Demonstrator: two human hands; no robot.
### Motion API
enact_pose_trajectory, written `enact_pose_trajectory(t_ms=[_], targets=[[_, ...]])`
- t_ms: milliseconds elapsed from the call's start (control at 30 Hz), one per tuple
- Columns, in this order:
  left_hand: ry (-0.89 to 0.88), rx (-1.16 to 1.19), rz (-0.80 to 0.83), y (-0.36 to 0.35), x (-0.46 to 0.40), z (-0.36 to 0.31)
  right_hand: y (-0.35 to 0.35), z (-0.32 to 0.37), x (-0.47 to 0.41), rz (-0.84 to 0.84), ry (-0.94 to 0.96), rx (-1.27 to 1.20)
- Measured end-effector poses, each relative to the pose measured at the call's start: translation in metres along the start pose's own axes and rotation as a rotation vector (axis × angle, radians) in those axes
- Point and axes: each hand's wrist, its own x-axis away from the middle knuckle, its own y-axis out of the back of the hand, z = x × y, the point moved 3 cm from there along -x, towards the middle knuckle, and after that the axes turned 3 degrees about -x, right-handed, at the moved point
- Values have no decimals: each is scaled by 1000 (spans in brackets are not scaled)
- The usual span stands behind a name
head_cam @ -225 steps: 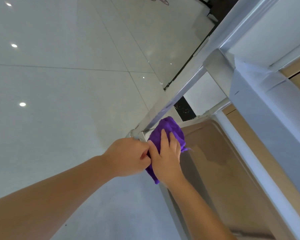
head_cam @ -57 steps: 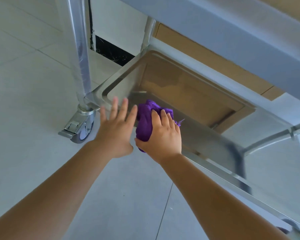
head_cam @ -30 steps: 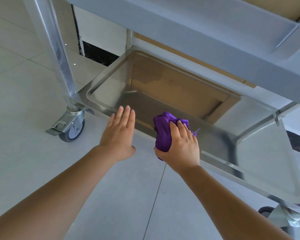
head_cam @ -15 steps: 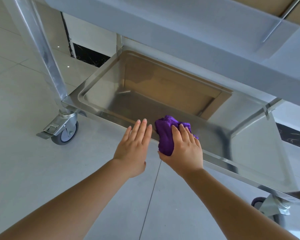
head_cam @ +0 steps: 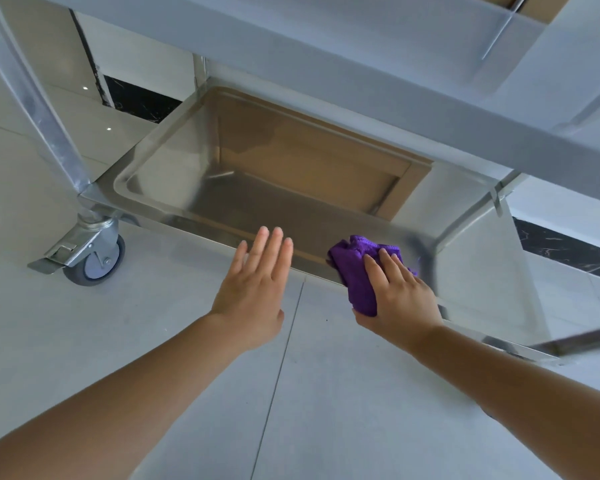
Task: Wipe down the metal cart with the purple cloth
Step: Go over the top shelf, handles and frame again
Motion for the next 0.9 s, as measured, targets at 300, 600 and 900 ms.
enact_pose_trajectory(t_ms=[300,600,900], targets=[[-202,80,-69,-13,-7,-79,-1,-4,6,-59,1,-26],[-242,-22,-214,-30,-9,-79,-3,-42,33,-81,-95,-40],[-187,-42,-217,-38,-14,-83,4,-91,71,-35,-248,-36]])
